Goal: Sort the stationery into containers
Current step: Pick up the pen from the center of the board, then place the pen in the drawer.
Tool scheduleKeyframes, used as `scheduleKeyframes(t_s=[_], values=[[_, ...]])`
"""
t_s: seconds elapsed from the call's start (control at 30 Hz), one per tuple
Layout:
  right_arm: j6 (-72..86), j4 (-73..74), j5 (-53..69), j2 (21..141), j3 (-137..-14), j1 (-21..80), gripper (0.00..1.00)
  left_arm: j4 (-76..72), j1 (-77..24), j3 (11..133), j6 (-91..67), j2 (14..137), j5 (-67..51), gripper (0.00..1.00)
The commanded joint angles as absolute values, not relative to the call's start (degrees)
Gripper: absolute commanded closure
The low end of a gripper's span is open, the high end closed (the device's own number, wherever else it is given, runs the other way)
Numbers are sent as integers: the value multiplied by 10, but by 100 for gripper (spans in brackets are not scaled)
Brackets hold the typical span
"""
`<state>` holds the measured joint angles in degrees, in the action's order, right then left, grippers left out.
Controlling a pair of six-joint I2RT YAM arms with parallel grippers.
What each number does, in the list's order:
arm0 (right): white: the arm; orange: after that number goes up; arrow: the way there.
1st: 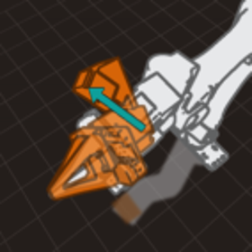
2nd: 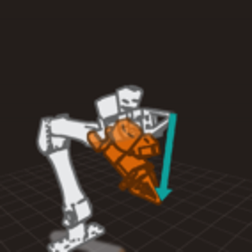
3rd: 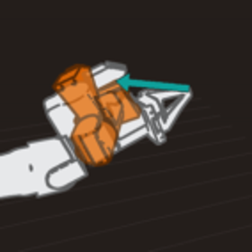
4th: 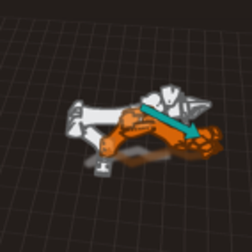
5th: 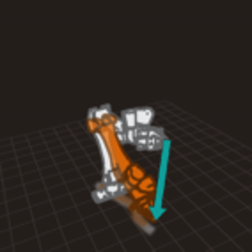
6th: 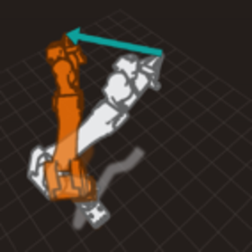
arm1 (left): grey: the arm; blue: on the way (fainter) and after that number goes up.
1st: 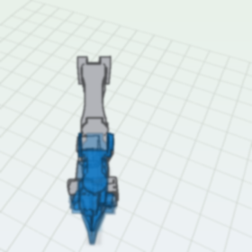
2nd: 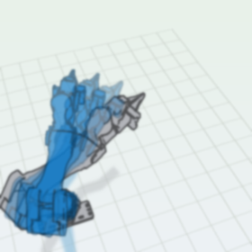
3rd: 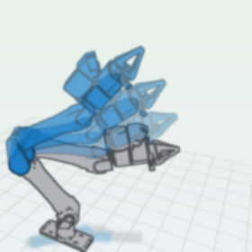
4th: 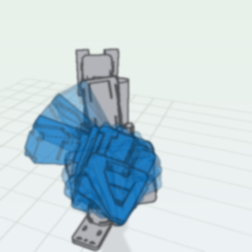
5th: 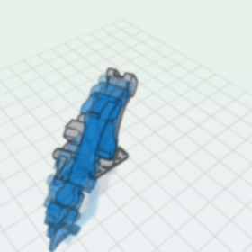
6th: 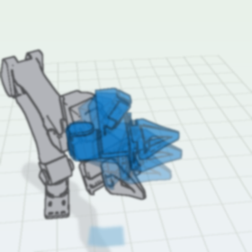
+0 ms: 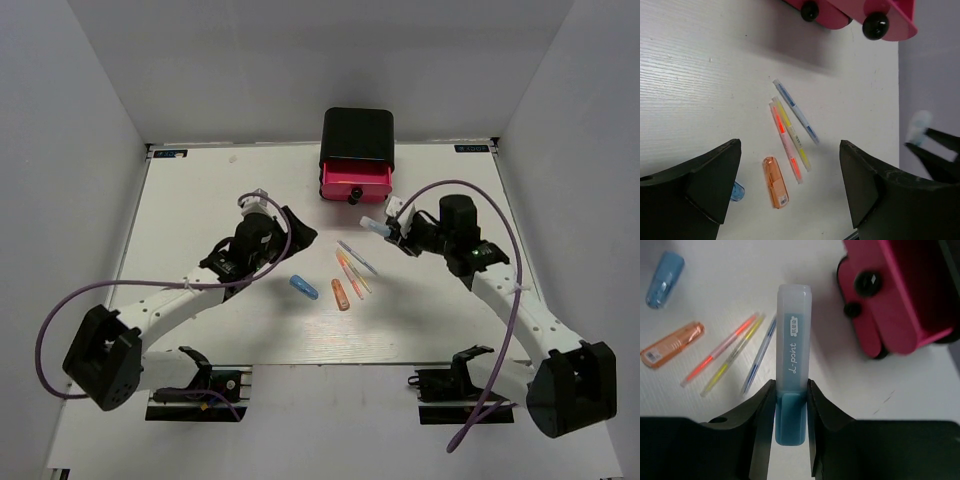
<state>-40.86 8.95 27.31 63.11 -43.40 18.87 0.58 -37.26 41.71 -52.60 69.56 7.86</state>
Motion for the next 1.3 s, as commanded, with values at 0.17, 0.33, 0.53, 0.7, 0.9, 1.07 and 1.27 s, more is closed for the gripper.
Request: scheduleKeyframes(t_s=[0.17, 0.33, 0.53, 0.7, 0.9, 1.07, 1.27], values=[[-464, 24, 364, 694, -563, 189, 90, -51, -374, 460, -505, 760, 31, 11], [-475, -33, 357, 783, -631, 188, 90, -63, -374, 460, -505, 766, 25, 11], [-476, -64, 345, 865, -721, 187, 88, -63, -380, 448, -511, 761, 20, 11], [-491, -62, 332, 925, -769, 187, 85, -69, -380, 443, -511, 750, 20, 11], [-493, -30, 323, 978, -811, 185, 73, -63, -380, 443, -511, 744, 33, 11], [-482, -26, 325, 988, -810, 178, 59, -81, -380, 448, -522, 761, 33, 12], [-461, -26, 321, 984, -816, 172, 42, -114, -380, 500, -534, 837, 5, 26]])
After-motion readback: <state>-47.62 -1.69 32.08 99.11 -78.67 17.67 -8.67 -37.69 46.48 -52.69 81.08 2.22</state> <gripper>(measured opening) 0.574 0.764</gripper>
